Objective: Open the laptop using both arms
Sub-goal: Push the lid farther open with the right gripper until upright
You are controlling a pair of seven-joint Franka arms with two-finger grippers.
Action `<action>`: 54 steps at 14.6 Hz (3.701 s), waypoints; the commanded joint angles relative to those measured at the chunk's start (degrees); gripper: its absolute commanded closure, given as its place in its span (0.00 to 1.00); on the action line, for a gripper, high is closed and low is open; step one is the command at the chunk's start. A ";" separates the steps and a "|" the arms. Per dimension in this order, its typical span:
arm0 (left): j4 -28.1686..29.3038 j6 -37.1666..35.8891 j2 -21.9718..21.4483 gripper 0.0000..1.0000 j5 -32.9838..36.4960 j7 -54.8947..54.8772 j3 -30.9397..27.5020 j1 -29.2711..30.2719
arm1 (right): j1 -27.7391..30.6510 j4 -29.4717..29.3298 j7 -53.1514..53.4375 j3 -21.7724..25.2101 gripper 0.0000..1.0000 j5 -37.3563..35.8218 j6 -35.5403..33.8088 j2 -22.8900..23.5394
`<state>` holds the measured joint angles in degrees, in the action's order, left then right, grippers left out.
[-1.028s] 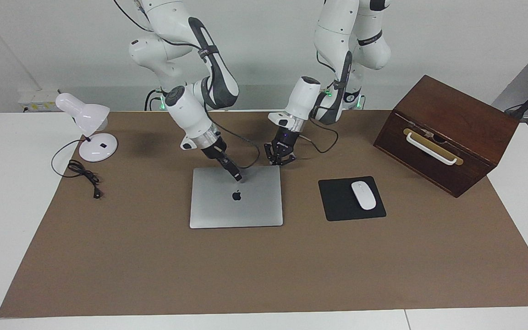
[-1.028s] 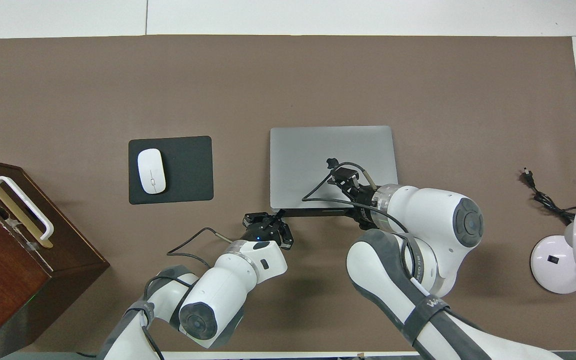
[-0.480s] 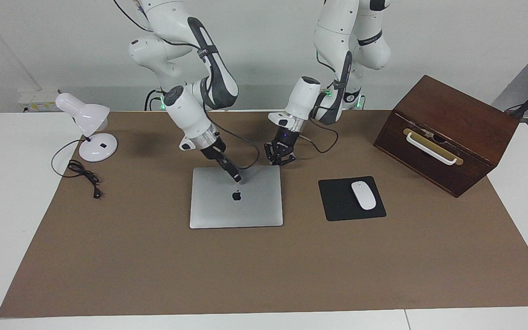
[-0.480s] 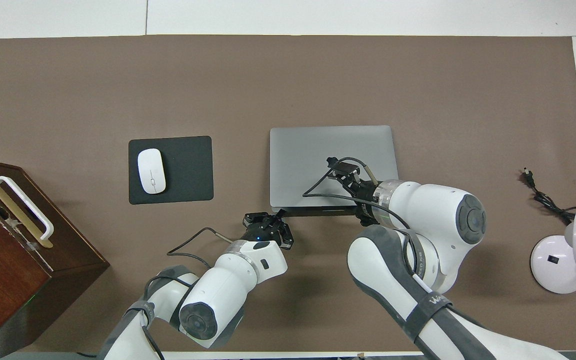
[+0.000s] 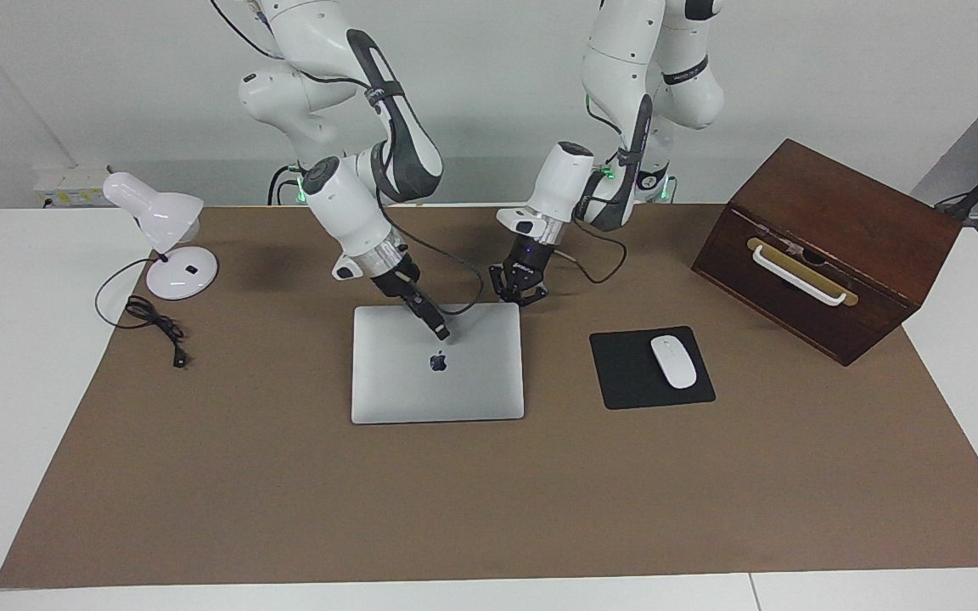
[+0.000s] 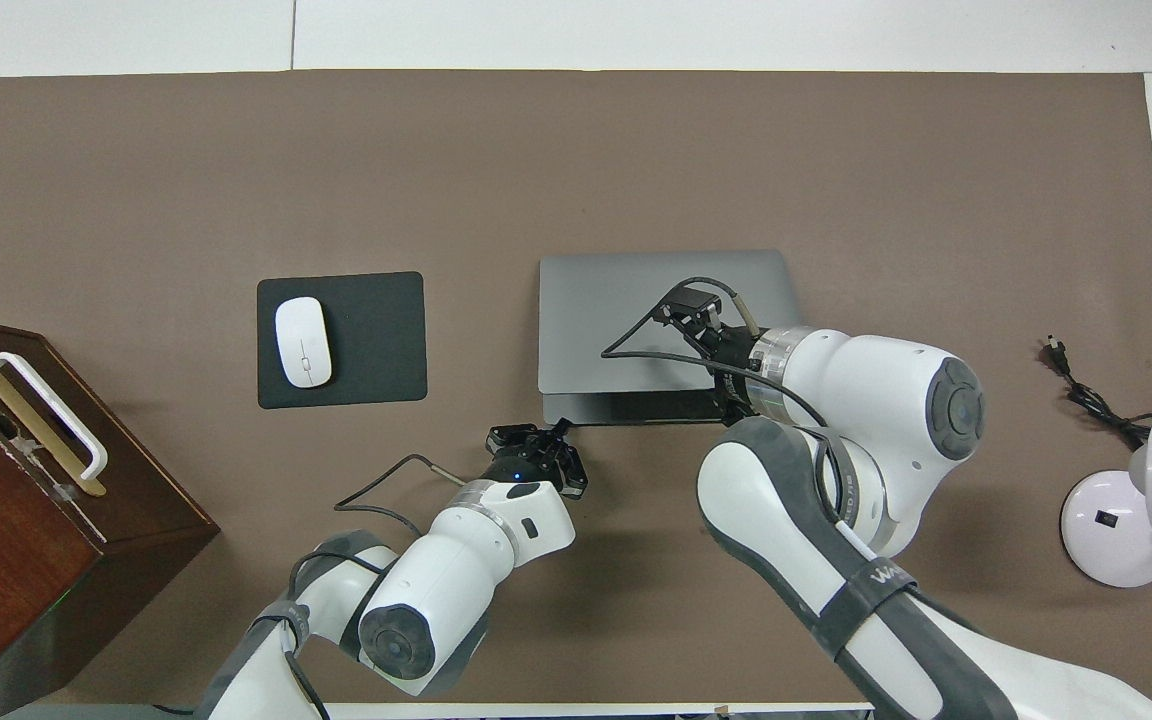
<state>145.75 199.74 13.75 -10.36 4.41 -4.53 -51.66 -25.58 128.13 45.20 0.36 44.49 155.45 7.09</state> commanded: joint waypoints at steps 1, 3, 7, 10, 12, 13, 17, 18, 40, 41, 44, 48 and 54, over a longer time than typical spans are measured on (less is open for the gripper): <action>-3.54 1.09 5.15 1.00 -0.98 -0.55 -1.01 -1.34 | 1.59 -5.42 -1.87 -0.45 0.00 1.92 0.73 3.63; -3.54 1.09 5.24 1.00 -0.98 -0.55 -1.01 -1.34 | 1.67 -6.66 -1.69 -0.45 0.00 1.92 -0.23 3.99; -3.54 1.09 5.41 1.00 -0.89 -0.55 -1.01 -1.25 | 3.51 -9.21 -1.34 -0.10 0.00 1.31 -5.32 3.81; -3.54 1.09 5.50 1.00 -0.89 -0.63 -1.01 -1.25 | 5.18 -11.31 -1.51 -0.10 0.00 0.95 -6.56 3.99; -3.54 1.09 5.50 1.00 -0.89 -0.63 -1.01 -1.25 | 5.89 -13.16 -1.51 -0.10 0.00 0.87 -6.56 4.60; -3.54 1.09 5.50 1.00 -0.89 -0.63 -1.01 -1.25 | 5.98 -14.04 -1.51 -0.10 0.00 0.78 -6.47 5.12; -3.54 1.09 5.50 1.00 -0.89 -0.72 -1.01 -1.25 | 6.59 -15.53 -2.65 -0.10 0.00 0.78 -5.68 6.00; -3.54 1.09 5.50 1.00 -0.89 -0.72 -1.01 -1.25 | 7.12 -16.24 -2.66 -0.10 0.00 0.78 -5.68 6.18; -3.54 1.09 5.59 1.00 -0.80 -0.81 -1.01 -1.17 | 10.73 -26.53 -5.12 -0.10 0.00 0.87 -4.10 12.51; -3.54 1.09 5.59 1.00 -0.80 -0.81 -1.01 -1.25 | 10.81 -26.70 -5.12 -0.10 0.00 0.87 -4.10 12.60; -3.54 1.09 5.59 1.00 -0.80 -0.81 -1.01 -1.25 | 10.82 -27.67 -5.20 -0.10 0.00 0.95 -4.01 13.48; -3.63 1.09 5.59 1.00 -0.72 -0.81 -1.01 -1.17 | 10.73 -27.67 -5.21 -0.10 0.00 0.87 -3.75 13.48; -3.54 1.09 5.59 1.00 -0.72 -0.81 -1.01 -1.17 | 10.82 -30.21 -4.94 -0.10 0.00 1.04 -3.66 15.14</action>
<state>145.72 199.96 13.90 -10.36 4.30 -4.54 -51.70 -15.41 101.26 42.11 0.72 44.49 150.62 19.96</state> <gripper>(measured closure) 0.991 0.000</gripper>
